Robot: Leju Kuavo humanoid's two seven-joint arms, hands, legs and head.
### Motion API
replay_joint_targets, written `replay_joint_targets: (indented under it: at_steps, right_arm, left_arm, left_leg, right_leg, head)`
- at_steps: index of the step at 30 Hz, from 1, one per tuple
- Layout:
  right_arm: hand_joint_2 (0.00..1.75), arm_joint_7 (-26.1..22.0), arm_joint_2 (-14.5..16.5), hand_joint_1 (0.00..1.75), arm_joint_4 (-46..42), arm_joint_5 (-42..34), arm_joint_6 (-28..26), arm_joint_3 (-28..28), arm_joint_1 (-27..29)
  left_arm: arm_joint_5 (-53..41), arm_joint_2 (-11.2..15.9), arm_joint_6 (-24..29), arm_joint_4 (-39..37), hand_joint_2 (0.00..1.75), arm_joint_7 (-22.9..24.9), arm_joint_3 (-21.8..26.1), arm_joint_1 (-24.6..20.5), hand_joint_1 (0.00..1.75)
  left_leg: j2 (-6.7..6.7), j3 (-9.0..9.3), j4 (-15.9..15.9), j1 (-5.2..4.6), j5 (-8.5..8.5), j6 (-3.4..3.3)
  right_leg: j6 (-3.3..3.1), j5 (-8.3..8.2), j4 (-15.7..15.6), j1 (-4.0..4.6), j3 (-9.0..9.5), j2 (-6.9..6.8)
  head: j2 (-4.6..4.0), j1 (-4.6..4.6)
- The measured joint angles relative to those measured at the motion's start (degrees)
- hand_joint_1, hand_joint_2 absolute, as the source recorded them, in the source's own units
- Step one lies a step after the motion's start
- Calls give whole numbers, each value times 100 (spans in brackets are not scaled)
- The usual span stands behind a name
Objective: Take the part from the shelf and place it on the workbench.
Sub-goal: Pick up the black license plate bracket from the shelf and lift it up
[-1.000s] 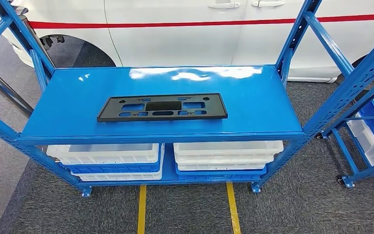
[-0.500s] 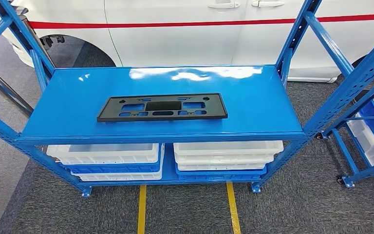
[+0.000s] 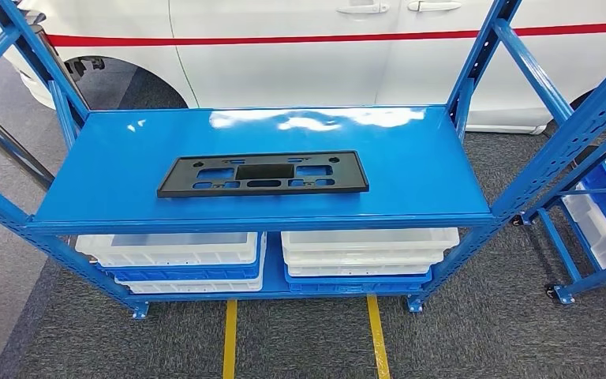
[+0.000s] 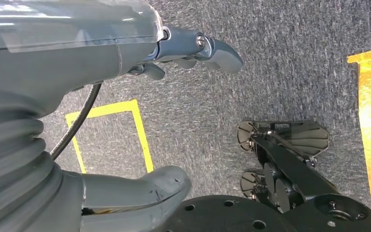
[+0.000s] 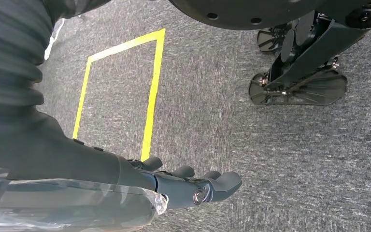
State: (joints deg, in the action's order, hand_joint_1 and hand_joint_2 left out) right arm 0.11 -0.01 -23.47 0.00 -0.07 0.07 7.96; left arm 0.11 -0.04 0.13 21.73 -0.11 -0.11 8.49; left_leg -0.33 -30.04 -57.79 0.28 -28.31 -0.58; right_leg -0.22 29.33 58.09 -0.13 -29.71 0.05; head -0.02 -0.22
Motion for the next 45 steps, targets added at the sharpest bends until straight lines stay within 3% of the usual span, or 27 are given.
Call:
replay_joint_targets:
  at_steps: [1,24,28,30,31,33,34,35,36,37,40,45]
  right_arm:
    - [175,0,0,0,0,0,0,0,0]
    - [175,0,1,0,0,0,0,0,0]
    - [175,0,1,168,0,0,0,0,0]
    - [175,0,1,171,0,0,0,0,0]
    - [175,0,1,131,0,0,0,0,0]
    - [175,0,-1,44,0,0,0,0,0]
    - [175,0,-1,4,0,0,0,0,0]
    - [175,0,-1,0,0,0,0,0,0]
    - [175,0,-1,0,0,0,0,0,0]
    - [175,0,0,0,0,0,0,0,0]
    - [175,0,0,0,0,0,0,0,0]
    - [175,0,1,0,0,0,0,0,0]
  left_arm:
    - [0,0,0,0,175,0,0,0,0]
    - [0,0,0,0,175,0,0,0,0]
    - [0,0,0,0,175,0,0,0,175]
    - [0,0,0,0,175,0,0,0,175]
    - [0,0,0,0,175,0,0,0,175]
    - [0,0,0,0,175,0,0,0,87]
    - [0,0,0,0,131,0,0,0,44]
    - [0,0,0,0,87,0,0,0,0]
    - [0,0,0,0,44,0,0,0,0]
    - [0,0,0,0,44,0,0,0,0]
    - [0,0,0,0,175,0,0,0,0]
    - [0,0,0,0,175,0,0,0,0]
  left_leg:
    - [0,0,0,0,0,0]
    - [0,1,0,0,1,0]
    - [0,1,0,0,1,0]
    - [0,2,0,0,1,0]
    - [0,2,0,0,1,0]
    - [0,2,0,0,1,0]
    - [0,2,0,0,1,0]
    - [0,2,0,0,1,0]
    - [0,2,0,0,1,0]
    - [0,2,0,0,1,0]
    - [0,2,0,0,1,0]
    - [0,3,0,0,1,0]
  right_leg:
    - [0,0,0,0,0,0]
    - [0,0,0,0,1,0]
    - [0,0,0,0,1,0]
    - [0,-1,0,0,2,0]
    - [0,-1,0,0,2,0]
    - [0,0,0,0,2,0]
    - [0,-1,0,0,2,0]
    - [0,-1,0,0,2,0]
    - [0,-1,0,0,2,0]
    - [0,-1,0,0,2,0]
    - [0,-1,0,0,2,0]
    - [0,-1,0,0,3,0]
  head:
    - [0,0]
    - [1,0]
    - [1,0]
    - [0,0]
    - [0,0]
    - [-1,0]
    - [-1,0]
    - [-1,0]
    - [0,0]
    - [0,0]
    - [1,0]
    - [1,0]
